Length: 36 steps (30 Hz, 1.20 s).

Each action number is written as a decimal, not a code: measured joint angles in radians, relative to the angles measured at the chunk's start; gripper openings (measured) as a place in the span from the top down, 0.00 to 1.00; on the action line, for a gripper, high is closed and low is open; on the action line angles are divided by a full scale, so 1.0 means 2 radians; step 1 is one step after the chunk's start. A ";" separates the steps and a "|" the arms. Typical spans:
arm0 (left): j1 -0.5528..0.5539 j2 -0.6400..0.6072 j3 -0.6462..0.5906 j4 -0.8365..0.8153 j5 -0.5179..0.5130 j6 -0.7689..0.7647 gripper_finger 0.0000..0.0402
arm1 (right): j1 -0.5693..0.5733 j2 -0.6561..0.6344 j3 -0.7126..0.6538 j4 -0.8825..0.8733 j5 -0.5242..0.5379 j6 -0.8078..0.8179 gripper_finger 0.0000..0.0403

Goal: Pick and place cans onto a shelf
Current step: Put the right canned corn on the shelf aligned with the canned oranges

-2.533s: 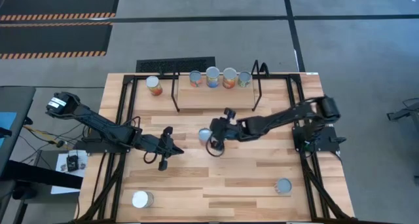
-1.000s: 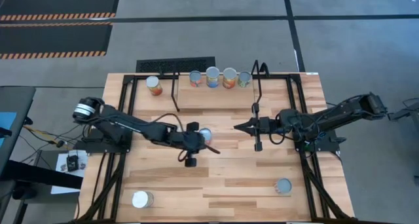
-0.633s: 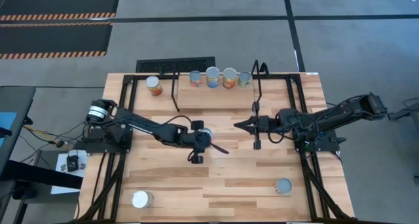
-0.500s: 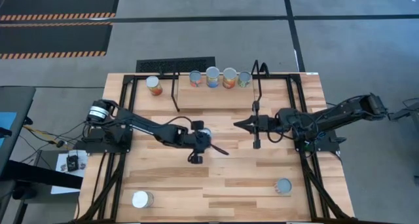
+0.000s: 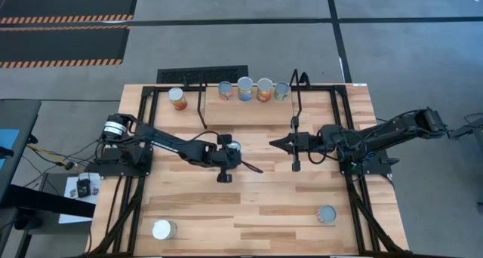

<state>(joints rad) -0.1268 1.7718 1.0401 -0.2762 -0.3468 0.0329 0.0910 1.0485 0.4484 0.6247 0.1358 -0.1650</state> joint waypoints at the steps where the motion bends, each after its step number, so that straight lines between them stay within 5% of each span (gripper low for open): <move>1: 0.000 0.000 0.000 0.001 0.000 0.001 0.87 | 0.000 0.000 0.000 0.000 0.000 0.000 0.97; 13: -0.012 -0.001 0.011 -0.002 -0.094 -0.013 0.77 | 0.000 0.000 0.000 -0.002 0.000 0.000 0.96; 19: 0.003 -0.001 -0.015 0.001 -0.057 -0.015 0.74 | 0.000 0.000 0.000 -0.002 0.000 0.000 0.97; 27: 0.016 -0.005 -0.028 0.017 -0.045 0.016 0.91 | 0.000 0.000 0.000 -0.002 0.000 0.000 0.97; 36: 0.080 -0.031 0.072 -0.116 -0.043 0.003 0.99 | 0.000 0.000 0.000 -0.004 0.000 0.000 0.96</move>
<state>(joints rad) 0.0325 1.7100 1.1848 -0.5089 -0.4329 0.0384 0.0910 1.0489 0.4488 0.6170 0.1356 -0.1650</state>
